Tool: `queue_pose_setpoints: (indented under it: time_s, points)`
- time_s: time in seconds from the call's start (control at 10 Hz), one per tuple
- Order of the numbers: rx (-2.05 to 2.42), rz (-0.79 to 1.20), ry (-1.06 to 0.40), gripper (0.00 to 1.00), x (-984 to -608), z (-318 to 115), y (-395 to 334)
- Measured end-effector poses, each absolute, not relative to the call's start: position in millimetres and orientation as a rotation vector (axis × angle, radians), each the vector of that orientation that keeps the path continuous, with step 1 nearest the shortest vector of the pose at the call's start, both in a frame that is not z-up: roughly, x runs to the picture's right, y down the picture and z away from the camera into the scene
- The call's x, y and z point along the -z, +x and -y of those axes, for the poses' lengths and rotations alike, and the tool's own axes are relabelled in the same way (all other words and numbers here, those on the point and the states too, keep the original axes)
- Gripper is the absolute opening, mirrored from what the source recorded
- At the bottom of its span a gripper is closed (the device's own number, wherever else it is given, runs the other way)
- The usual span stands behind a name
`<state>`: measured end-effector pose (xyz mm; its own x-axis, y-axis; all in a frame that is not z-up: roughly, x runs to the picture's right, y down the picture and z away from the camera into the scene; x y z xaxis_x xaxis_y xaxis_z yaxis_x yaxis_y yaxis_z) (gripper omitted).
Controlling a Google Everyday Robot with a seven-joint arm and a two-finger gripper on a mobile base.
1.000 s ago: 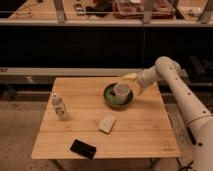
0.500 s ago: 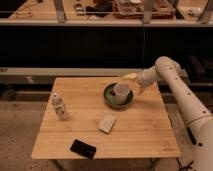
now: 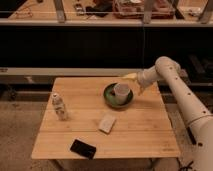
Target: Wipe the white sponge on the table
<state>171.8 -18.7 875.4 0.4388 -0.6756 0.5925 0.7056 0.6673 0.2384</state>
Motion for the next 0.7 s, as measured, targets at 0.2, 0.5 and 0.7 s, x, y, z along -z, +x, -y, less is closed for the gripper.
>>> queue_pose_setpoints:
  time_s: [0.2,0.5,0.7]
  points:
    - [0.858,0.714,-0.047,0.8,-875,19,172]
    - [0.862,0.708,-0.05,0.8,-874,20,173]
    - [0.913,0.659,-0.076,0.8,-856,21,174]
